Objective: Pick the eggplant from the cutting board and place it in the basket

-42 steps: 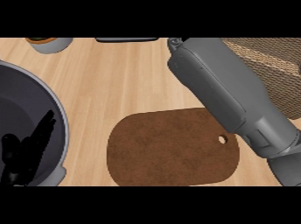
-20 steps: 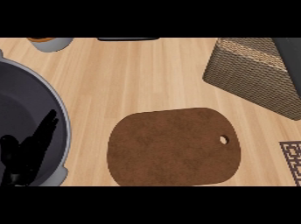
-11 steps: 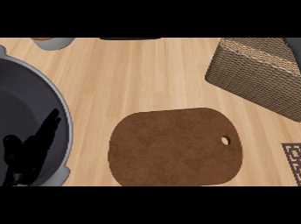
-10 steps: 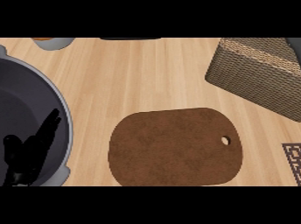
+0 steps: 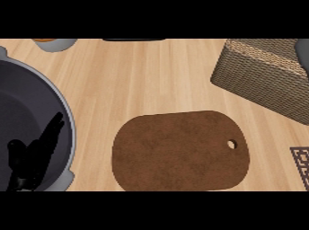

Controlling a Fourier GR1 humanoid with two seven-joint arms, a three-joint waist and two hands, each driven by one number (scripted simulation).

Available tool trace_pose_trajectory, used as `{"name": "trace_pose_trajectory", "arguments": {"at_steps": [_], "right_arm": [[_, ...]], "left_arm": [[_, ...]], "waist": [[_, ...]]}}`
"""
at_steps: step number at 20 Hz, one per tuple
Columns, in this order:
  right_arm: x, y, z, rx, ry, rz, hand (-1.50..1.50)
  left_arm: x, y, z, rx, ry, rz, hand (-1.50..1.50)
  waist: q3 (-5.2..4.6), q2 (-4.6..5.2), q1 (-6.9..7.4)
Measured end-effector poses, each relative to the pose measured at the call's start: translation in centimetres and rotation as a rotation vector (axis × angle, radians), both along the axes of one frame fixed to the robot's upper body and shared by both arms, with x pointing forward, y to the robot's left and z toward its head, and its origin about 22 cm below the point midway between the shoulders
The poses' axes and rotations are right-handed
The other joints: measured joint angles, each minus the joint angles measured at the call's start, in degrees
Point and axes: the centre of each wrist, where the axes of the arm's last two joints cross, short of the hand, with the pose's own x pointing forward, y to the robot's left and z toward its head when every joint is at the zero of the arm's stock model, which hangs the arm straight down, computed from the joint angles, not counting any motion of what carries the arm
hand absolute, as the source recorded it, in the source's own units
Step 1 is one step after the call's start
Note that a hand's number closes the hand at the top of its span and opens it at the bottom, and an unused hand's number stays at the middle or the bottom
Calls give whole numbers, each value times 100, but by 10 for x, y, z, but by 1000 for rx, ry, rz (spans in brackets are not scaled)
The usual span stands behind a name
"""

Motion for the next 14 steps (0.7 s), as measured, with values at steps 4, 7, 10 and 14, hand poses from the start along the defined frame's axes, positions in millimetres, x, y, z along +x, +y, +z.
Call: {"name": "trace_pose_trajectory", "arguments": {"at_steps": [4,7,10,14], "right_arm": [[-2,-27,-22,-75,94,-94,150],[-5,-37,-36,-114,157,-101,-150],[-8,-44,-39,-156,189,-98,-150],[-13,-54,-41,-186,184,-100,-150]], "left_arm": [[-1,-1,0,6,-3,-6,0],[-1,0,0,2,5,0,0],[-2,1,-1,-5,10,-1,0],[-2,3,0,-14,17,2,0]], "waist": [[-19,-2,0],[-22,-23,-27],[-24,-37,-40],[-29,-48,-56]]}}
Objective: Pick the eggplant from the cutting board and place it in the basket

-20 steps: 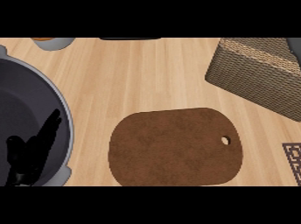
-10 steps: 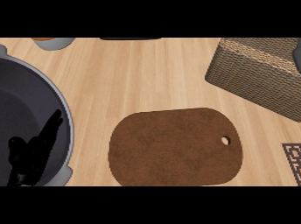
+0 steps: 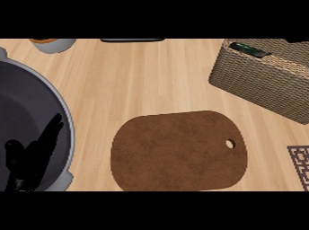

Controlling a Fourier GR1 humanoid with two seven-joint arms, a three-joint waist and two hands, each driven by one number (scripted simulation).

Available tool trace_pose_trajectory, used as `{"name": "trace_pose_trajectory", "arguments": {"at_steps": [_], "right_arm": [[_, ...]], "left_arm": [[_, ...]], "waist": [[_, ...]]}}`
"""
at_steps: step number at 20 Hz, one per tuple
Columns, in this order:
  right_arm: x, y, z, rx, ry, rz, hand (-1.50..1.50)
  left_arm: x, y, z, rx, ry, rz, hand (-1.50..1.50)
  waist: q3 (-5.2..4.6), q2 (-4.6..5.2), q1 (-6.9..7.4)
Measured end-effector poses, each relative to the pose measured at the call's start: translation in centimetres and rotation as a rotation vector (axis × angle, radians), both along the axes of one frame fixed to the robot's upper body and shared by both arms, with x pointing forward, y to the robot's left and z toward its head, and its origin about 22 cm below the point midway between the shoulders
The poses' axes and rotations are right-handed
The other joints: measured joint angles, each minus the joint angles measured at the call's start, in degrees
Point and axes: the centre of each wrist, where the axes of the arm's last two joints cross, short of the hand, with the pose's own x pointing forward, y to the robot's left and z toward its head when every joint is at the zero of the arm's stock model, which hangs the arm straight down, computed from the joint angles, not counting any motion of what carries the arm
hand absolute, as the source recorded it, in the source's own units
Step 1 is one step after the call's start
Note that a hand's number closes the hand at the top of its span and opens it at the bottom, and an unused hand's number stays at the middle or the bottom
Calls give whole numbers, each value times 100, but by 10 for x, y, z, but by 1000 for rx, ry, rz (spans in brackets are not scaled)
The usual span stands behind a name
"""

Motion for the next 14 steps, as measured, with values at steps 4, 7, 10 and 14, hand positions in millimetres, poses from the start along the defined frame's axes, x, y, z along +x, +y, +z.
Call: {"name": "trace_pose_trajectory", "arguments": {"at_steps": [4,7,10,14], "right_arm": [[-6,-11,12,2,-59,-4,-150],[-10,-15,17,23,-109,-22,-150],[-18,-28,25,57,-162,-54,-150],[-34,-49,32,70,-184,-103,-150]], "left_arm": [[-2,0,-2,6,1,8,0],[-2,0,-3,5,4,13,0],[-4,1,-3,12,12,20,0],[-10,5,-5,11,17,40,0]], "waist": [[5,-21,-36],[6,-31,-54],[8,-49,-113],[2,-90,-229]]}}
